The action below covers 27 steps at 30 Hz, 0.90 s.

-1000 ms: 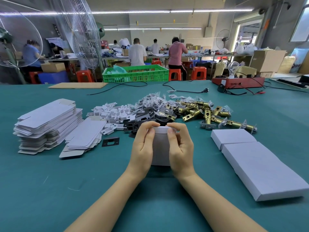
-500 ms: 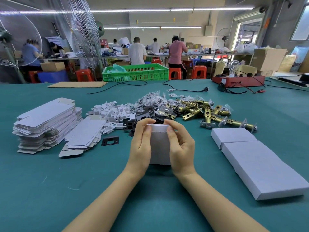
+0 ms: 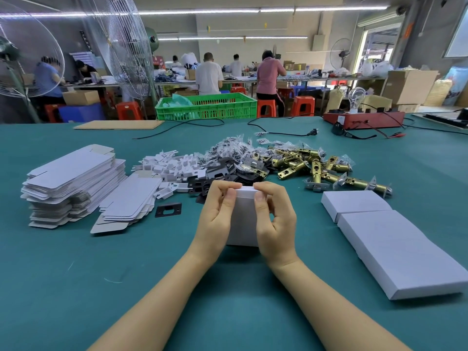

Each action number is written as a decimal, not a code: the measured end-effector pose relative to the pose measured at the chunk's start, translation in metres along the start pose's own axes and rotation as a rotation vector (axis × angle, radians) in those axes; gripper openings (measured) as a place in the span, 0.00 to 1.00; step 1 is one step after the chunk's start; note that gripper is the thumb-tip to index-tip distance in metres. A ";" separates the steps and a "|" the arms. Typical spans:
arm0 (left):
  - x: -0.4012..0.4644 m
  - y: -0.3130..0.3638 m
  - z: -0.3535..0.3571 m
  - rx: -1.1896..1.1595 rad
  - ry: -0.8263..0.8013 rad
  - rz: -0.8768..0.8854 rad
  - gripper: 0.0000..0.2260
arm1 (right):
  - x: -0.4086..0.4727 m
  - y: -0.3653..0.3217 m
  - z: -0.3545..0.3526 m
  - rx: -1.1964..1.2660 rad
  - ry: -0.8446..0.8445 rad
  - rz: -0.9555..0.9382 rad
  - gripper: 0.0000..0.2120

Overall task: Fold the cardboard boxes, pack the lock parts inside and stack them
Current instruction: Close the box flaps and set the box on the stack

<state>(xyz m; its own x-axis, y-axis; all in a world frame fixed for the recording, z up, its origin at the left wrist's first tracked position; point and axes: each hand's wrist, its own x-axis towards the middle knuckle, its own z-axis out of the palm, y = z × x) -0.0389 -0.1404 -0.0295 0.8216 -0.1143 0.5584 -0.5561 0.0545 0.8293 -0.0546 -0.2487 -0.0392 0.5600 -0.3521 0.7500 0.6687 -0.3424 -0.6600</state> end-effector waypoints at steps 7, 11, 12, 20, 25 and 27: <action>0.002 -0.007 -0.006 0.105 -0.040 0.057 0.05 | -0.002 0.004 -0.002 -0.039 -0.046 0.002 0.05; 0.003 -0.011 -0.007 0.133 -0.068 0.070 0.04 | -0.004 0.007 0.000 -0.091 -0.088 0.046 0.05; 0.002 -0.012 -0.007 0.136 -0.073 0.073 0.04 | -0.004 0.008 0.000 -0.097 -0.088 0.035 0.04; 0.000 -0.016 -0.007 0.077 -0.188 -0.165 0.24 | 0.002 0.004 0.002 -0.098 -0.046 0.166 0.03; 0.002 -0.019 -0.006 0.143 -0.276 -0.286 0.26 | 0.022 0.003 -0.009 -0.018 0.144 0.531 0.06; 0.003 -0.021 -0.006 0.063 -0.244 -0.344 0.24 | 0.028 0.008 -0.015 -0.087 0.079 0.604 0.05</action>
<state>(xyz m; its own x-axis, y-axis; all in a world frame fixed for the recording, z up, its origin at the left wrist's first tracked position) -0.0244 -0.1361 -0.0454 0.9111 -0.3467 0.2227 -0.2678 -0.0873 0.9595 -0.0409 -0.2745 -0.0236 0.7873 -0.5684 0.2389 0.1999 -0.1311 -0.9710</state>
